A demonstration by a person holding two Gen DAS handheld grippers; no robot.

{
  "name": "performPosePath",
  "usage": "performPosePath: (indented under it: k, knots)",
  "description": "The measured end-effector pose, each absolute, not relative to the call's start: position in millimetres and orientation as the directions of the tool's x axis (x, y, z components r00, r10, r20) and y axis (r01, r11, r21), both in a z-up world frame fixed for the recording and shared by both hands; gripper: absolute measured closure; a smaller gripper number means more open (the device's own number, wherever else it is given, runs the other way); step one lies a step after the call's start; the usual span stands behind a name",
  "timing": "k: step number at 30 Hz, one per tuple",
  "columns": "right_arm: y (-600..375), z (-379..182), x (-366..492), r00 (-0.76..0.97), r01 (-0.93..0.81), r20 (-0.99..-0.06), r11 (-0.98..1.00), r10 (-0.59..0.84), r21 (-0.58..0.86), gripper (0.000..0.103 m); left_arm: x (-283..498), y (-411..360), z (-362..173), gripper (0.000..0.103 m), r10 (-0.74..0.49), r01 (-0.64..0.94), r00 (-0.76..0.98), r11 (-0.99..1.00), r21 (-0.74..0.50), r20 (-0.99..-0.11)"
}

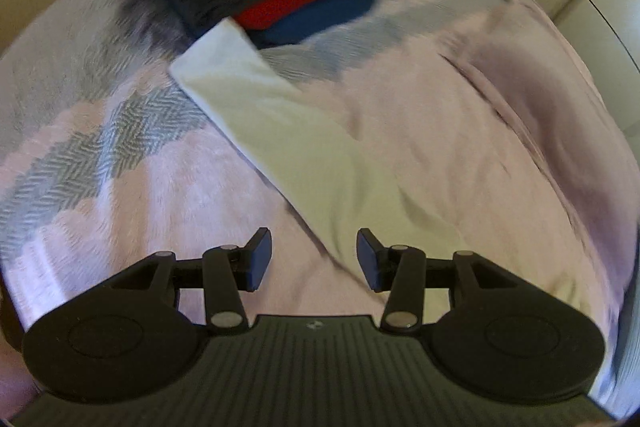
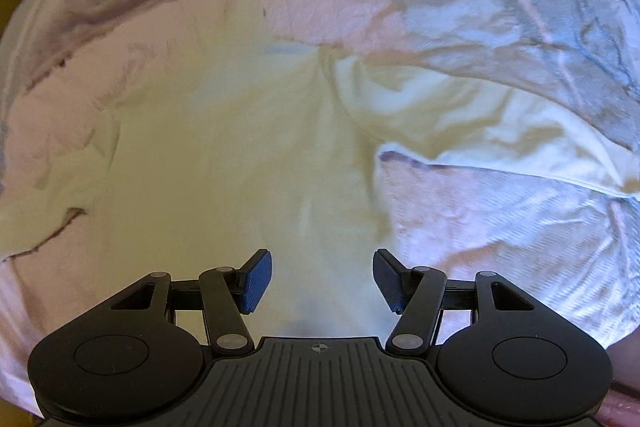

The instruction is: Fold clothes

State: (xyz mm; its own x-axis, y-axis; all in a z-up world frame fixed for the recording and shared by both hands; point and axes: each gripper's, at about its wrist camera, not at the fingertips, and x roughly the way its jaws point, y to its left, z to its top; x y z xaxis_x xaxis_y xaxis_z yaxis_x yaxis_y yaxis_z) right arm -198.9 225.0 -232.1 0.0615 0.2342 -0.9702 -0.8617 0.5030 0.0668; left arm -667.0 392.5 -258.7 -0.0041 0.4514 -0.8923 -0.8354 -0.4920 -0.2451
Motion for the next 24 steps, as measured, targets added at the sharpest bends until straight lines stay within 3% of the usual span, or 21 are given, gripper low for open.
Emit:
performPosePath:
  k: [11, 13, 14, 15, 16, 20, 24]
  knots:
    - [255, -316, -214, 0.056, -0.901, -0.993, 0.435, 0.100, -0.007, 0.043, -779, 441, -347, 0.061, 0.481, -0.587, -0.131, -0.742, -0.323, -0.867]
    - [253, -328, -211, 0.054, -0.904, -0.994, 0.427, 0.095, -0.008, 0.043, -780, 446, -355, 0.066, 0.485, -0.594, -0.155, -0.742, -0.311, -0.861]
    - [252, -334, -208, 0.053, -0.905, -0.994, 0.424, 0.094, -0.008, 0.043, -781, 449, -359, 0.076, 0.486, -0.598, -0.167, -0.742, -0.304, -0.858]
    - [250, -340, -206, 0.052, -0.907, -0.994, 0.422, 0.092, -0.008, 0.043, -779, 448, -357, 0.096, 0.510, -0.607, -0.164, -0.727, -0.321, -0.844]
    - [248, -345, -203, 0.047, -0.907, -0.994, 0.422, 0.095, -0.003, 0.043, -778, 446, -355, 0.100, 0.533, -0.617, -0.161, -0.712, -0.337, -0.830]
    - [235, -354, -186, 0.005, -0.895, -0.991, 0.442, 0.137, 0.056, 0.043, -739, 430, -306, 0.101, 0.671, -0.748, -0.151, -0.558, -0.360, -0.726]
    - [220, -345, -168, -0.015, -0.877, -0.980, 0.468, 0.199, 0.108, 0.043, -635, 405, -245, 0.101, 0.787, -0.900, 0.112, -0.178, -0.398, -0.606]
